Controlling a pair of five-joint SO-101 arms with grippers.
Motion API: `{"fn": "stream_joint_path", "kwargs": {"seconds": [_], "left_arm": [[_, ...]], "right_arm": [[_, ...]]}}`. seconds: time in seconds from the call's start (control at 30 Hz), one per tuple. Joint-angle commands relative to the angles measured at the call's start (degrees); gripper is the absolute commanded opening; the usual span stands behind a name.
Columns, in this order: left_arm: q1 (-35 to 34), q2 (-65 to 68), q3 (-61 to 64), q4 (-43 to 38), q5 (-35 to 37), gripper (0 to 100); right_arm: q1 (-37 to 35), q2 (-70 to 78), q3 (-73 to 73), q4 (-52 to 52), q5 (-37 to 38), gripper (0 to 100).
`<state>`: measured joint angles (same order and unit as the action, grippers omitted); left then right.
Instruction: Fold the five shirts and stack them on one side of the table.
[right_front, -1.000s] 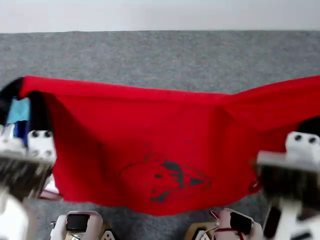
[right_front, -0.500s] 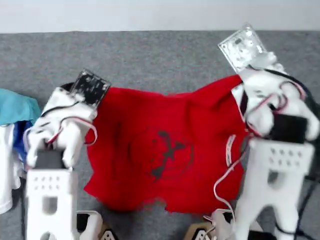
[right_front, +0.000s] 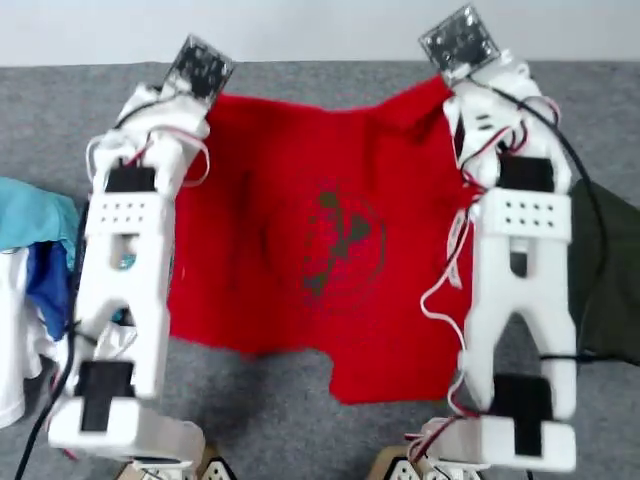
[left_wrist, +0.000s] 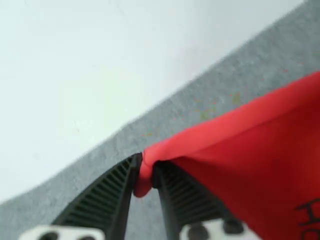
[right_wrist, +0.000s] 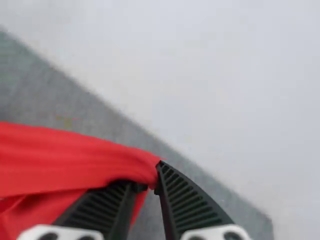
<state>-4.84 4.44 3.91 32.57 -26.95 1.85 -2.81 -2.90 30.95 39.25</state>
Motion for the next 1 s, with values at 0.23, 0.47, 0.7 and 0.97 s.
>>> {"fn": "stream_joint_path", "kwargs": {"seconds": [0.23,0.47,0.7,0.97], "left_arm": [[-0.1,13.5,-22.7,-1.3,-0.6,0],[0.2,13.5,-23.2,6.3,-0.9,0],[-1.8,13.9,-22.9,27.0,-1.0,0],[-2.7,14.0,-19.0,39.8,-9.6,0]], "right_arm": [[-1.1,10.9,-19.8,-3.4,-0.5,0.9],[-1.2,10.8,-20.9,2.5,-0.4,0.9],[-2.1,4.9,-20.9,27.5,-0.3,0.9],[-4.4,-1.9,-20.9,53.0,-0.3,0.9]]}}
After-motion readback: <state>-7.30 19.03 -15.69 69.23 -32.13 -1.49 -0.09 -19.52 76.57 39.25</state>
